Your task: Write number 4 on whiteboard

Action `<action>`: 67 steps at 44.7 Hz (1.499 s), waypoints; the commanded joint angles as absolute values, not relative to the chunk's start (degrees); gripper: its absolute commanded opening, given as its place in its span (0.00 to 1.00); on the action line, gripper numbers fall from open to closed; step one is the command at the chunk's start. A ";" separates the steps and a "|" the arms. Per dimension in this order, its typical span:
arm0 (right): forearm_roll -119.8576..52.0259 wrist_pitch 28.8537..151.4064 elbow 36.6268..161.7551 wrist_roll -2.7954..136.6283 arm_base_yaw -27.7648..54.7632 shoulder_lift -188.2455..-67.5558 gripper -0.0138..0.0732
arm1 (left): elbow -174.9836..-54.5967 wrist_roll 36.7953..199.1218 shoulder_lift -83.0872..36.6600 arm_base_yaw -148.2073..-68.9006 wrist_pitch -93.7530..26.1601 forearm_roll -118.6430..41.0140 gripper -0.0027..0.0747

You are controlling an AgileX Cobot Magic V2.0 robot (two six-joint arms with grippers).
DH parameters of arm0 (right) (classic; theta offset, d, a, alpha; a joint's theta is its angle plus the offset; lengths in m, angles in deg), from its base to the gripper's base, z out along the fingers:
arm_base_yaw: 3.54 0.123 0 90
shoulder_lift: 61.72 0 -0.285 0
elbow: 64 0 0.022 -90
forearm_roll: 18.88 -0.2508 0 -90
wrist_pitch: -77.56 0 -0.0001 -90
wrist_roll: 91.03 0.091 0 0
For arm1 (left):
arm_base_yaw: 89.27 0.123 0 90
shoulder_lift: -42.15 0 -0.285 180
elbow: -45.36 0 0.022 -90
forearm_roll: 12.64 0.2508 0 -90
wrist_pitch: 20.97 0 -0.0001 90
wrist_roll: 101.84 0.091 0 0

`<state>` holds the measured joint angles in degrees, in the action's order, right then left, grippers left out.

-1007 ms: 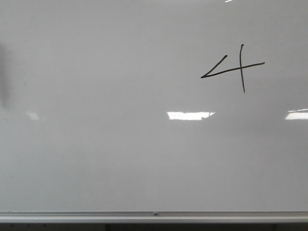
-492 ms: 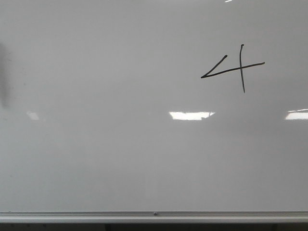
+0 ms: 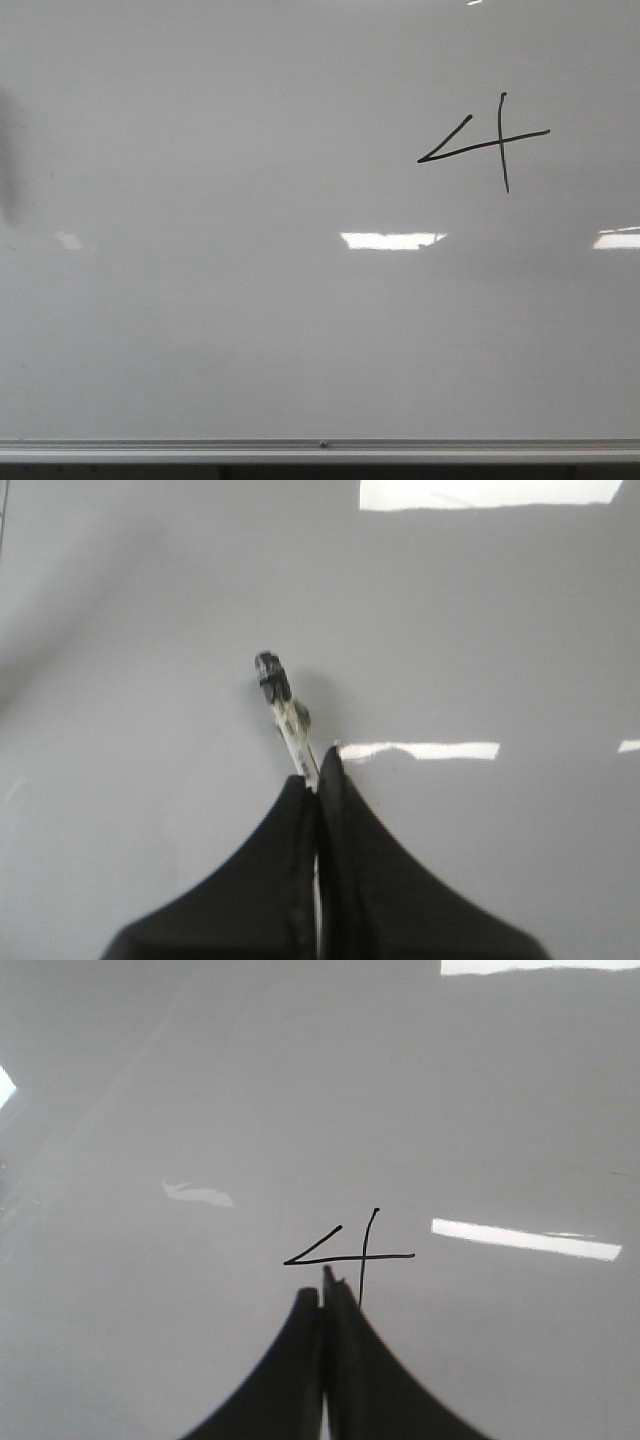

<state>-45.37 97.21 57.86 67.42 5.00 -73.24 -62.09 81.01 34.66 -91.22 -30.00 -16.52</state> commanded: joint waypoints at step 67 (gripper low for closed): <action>-33.31 81.01 52.42 74.67 3.58 -73.81 0.09 | -56.68 79.86 35.52 -91.65 -22.84 -16.38 0.01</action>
<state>-38.60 90.15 53.31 70.62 4.60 -73.24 -57.04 80.43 34.66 -91.22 -27.92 -16.35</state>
